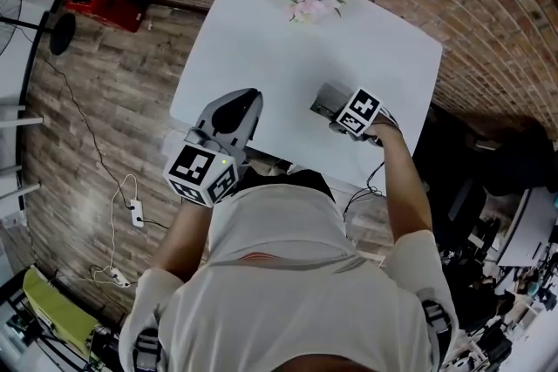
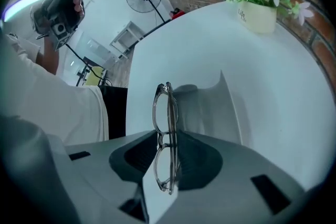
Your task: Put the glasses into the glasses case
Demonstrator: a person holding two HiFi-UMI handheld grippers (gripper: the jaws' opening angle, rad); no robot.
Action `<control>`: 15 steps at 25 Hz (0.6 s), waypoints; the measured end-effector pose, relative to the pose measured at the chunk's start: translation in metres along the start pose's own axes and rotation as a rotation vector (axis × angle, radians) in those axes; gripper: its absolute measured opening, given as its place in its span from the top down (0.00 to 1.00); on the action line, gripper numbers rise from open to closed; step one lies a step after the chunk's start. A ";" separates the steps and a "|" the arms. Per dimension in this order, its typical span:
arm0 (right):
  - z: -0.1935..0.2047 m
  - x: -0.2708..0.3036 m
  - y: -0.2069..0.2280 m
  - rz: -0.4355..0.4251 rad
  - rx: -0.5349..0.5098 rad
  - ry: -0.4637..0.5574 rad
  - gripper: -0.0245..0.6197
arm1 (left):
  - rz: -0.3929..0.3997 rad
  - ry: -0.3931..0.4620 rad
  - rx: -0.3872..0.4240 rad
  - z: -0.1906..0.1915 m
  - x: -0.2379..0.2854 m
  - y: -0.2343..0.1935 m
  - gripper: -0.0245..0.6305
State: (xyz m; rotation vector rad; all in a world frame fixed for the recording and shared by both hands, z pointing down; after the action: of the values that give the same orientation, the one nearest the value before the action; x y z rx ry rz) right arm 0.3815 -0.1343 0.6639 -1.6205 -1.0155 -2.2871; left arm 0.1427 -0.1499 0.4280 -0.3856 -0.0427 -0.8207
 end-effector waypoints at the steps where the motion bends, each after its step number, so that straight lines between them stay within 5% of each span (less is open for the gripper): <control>1: 0.000 0.002 0.001 -0.010 0.005 -0.010 0.71 | -0.002 -0.001 -0.004 0.000 0.001 -0.001 0.91; 7: -0.004 0.009 0.011 -0.040 0.051 -0.016 0.70 | -0.007 -0.008 -0.008 0.000 0.002 -0.007 0.91; 15: -0.004 -0.002 0.018 0.092 0.037 0.063 0.63 | -0.014 -0.005 -0.012 0.001 0.000 -0.011 0.91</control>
State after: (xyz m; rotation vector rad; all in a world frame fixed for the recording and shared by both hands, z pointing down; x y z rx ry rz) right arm 0.3881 -0.1511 0.6693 -1.5370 -0.9429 -2.2309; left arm 0.1347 -0.1559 0.4326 -0.3990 -0.0458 -0.8342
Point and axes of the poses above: the fingertips, and each gripper's own axes: x forward along the fingers, y to its right, z out of its underside, the point moved 5 cm from there along -x, backward along the fingers, and after that the axes turned 4 degrees about y, right-handed, at the moved point
